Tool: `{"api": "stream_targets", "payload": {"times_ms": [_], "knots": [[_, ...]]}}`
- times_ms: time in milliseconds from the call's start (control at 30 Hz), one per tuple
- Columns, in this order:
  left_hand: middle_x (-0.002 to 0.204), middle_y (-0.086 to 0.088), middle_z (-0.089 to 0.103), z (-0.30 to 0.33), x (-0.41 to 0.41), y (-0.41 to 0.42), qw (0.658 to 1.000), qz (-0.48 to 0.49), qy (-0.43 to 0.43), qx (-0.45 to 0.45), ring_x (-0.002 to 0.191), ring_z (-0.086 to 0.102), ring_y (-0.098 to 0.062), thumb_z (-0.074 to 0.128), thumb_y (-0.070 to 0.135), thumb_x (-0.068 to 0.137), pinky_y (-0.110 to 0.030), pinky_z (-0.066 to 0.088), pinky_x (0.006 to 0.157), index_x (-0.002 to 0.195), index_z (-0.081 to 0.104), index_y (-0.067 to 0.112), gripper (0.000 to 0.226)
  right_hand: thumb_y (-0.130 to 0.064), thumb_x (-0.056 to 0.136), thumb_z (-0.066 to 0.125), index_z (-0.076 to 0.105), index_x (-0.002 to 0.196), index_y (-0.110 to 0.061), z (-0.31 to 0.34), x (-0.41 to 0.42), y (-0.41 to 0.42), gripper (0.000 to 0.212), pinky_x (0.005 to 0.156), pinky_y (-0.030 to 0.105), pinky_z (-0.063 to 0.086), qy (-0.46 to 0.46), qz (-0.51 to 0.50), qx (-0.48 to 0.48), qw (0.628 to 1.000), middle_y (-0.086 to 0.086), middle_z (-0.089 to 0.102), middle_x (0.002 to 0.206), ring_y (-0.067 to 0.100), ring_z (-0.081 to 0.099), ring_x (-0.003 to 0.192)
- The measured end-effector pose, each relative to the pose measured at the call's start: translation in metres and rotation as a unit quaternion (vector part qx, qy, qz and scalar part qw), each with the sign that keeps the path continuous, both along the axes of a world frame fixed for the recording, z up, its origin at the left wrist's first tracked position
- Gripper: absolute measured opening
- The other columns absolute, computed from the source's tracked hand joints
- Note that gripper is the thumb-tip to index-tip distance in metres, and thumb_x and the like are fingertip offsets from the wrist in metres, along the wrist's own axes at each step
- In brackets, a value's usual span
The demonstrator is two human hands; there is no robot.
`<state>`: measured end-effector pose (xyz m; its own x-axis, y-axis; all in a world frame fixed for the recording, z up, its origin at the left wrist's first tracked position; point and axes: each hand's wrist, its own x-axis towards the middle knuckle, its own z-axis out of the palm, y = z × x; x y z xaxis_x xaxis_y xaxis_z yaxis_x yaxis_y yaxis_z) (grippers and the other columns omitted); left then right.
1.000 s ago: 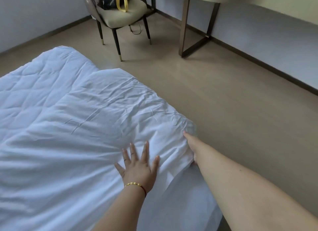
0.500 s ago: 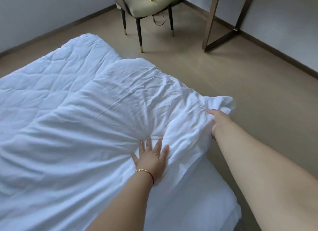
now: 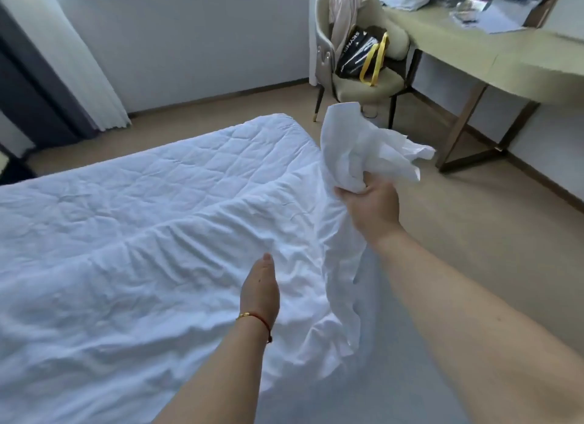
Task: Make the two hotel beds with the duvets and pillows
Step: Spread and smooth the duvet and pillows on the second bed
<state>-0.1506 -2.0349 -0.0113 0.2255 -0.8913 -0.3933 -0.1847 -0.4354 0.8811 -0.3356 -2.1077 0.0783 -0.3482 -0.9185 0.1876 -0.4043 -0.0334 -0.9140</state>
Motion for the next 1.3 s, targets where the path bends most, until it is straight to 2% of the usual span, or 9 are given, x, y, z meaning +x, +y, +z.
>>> {"api": "stream_targets", "payload": {"times_ms": [300,500,633,700,800,933,1067,1167,1300], "knots": [[0.111,-0.010,0.066,0.027,0.288,0.133,0.915,0.390,-0.054,-0.085,0.111,0.059,-0.026,0.025,0.047,0.102,-0.036,0.040,0.095,0.123,0.056,0.007,0.055,0.001,0.047,0.077,0.062,0.051,-0.012,0.030,0.330,0.102,0.020,0.047,0.023,0.039,0.300,0.316,-0.255,0.863,0.007,0.059,0.051,0.030,0.057,0.047],[0.107,-0.014,0.068,0.017,0.461,0.251,0.844,0.519,-0.125,-0.054,0.104,0.060,-0.031,0.028,0.048,0.098,-0.038,0.040,0.088,0.103,0.060,0.007,0.052,-0.003,0.041,0.067,0.070,0.064,-0.019,-0.055,0.497,0.222,0.028,0.085,0.037,0.051,0.438,0.549,-0.177,0.690,0.001,0.063,0.059,0.028,0.062,0.064],[0.110,-0.012,0.067,0.005,0.515,0.285,0.869,0.481,-0.118,-0.020,0.107,0.060,-0.030,0.032,0.052,0.095,-0.041,0.043,0.093,0.112,0.061,0.008,0.055,-0.020,0.077,0.066,0.055,0.123,-0.017,-0.114,0.520,0.279,0.048,0.114,0.050,0.019,0.540,0.623,-0.028,0.565,0.009,0.063,0.109,0.031,0.057,0.105],[0.110,-0.011,0.066,-0.001,0.526,0.287,0.891,0.435,-0.129,0.022,0.105,0.057,-0.032,0.034,0.050,0.097,-0.041,0.042,0.089,0.113,0.061,0.008,0.052,-0.042,0.083,0.062,0.037,0.141,-0.026,-0.114,0.518,0.287,0.065,0.117,0.043,0.014,0.504,0.646,0.013,0.573,0.010,0.059,0.123,0.029,0.050,0.119],[0.099,-0.007,0.062,-0.003,0.523,0.276,0.921,0.360,-0.131,0.067,0.093,0.053,-0.028,0.039,0.040,0.100,-0.035,0.039,0.080,0.109,0.057,0.008,0.038,-0.052,0.087,0.051,0.041,0.139,-0.029,-0.099,0.515,0.276,0.058,0.104,0.030,0.031,0.398,0.614,0.008,0.681,0.002,0.059,0.119,0.024,0.050,0.116],[0.131,-0.012,0.054,0.002,0.510,0.252,0.934,0.277,-0.221,0.045,0.118,0.051,-0.028,0.050,0.036,0.095,-0.039,0.041,0.099,0.129,0.052,0.009,0.043,-0.048,0.083,0.045,0.064,0.112,-0.024,-0.095,0.504,0.243,0.042,0.083,0.022,0.041,0.375,0.450,-0.127,0.800,-0.007,0.063,0.095,0.016,0.060,0.090],[0.155,-0.011,0.020,0.019,0.476,0.218,0.899,0.118,-0.422,-0.023,0.144,0.019,-0.027,0.034,0.052,0.094,-0.039,0.011,0.118,0.149,0.030,0.024,0.062,-0.047,0.081,0.034,0.061,0.124,-0.019,-0.096,0.490,0.202,0.057,0.097,0.026,0.029,0.327,0.342,-0.038,0.880,0.001,0.062,0.121,0.023,0.056,0.114],[0.155,0.004,-0.032,0.005,0.451,0.197,0.868,-0.052,-0.492,0.039,0.144,-0.030,-0.021,-0.007,0.065,0.082,-0.047,-0.025,0.111,0.148,-0.016,0.043,0.070,-0.066,0.078,0.009,0.032,0.146,-0.033,-0.105,0.491,0.184,0.079,0.116,0.031,0.011,0.323,0.353,0.073,0.875,-0.010,0.030,0.153,0.012,0.022,0.143],[0.163,0.002,-0.011,-0.054,0.459,0.220,0.856,-0.184,-0.402,0.268,0.150,-0.008,-0.022,0.005,0.063,0.095,-0.052,-0.006,0.118,0.149,-0.014,0.044,0.060,-0.084,0.050,-0.031,0.004,0.150,-0.043,-0.140,0.506,0.198,0.113,0.118,0.042,-0.009,0.434,0.492,0.163,0.737,-0.014,-0.001,0.160,0.010,-0.006,0.147]]}}
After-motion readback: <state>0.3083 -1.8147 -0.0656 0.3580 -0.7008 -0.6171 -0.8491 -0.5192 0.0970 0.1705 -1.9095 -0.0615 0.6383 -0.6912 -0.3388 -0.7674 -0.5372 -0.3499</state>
